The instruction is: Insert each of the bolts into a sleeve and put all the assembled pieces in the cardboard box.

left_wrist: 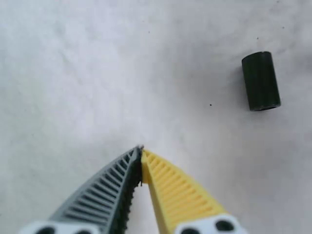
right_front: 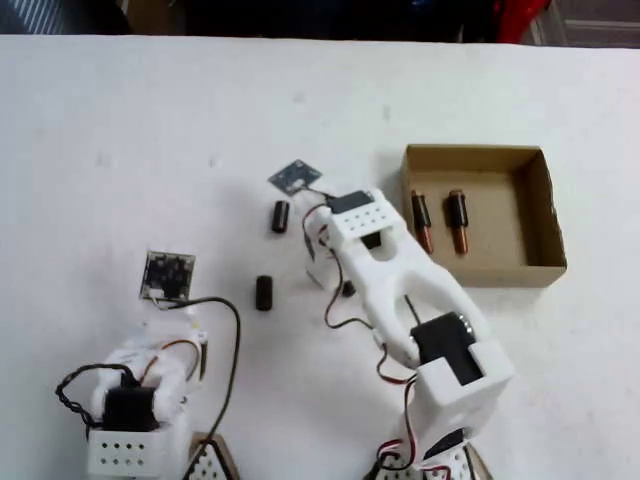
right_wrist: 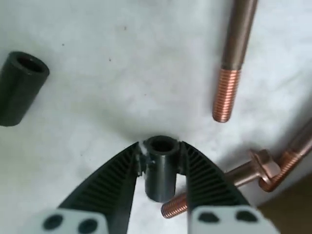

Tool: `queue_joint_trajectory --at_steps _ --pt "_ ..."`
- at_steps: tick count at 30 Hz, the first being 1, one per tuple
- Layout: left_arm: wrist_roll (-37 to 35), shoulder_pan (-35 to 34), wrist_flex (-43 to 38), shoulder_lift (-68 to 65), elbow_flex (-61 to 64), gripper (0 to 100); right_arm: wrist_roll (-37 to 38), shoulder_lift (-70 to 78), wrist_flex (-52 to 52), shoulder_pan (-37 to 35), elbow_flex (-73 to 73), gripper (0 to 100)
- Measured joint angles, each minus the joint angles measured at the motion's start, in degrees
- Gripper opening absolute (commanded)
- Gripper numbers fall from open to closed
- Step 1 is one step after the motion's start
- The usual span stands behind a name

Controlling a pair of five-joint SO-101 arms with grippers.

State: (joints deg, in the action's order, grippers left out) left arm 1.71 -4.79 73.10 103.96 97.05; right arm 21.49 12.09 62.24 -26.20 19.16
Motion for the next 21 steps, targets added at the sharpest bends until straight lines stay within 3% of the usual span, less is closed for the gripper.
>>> queue_joint_trajectory --at_steps 21 --pt "0.00 0.00 0.00 0.00 0.00 2 4.48 0.00 0.00 2.20 0.70 11.2"
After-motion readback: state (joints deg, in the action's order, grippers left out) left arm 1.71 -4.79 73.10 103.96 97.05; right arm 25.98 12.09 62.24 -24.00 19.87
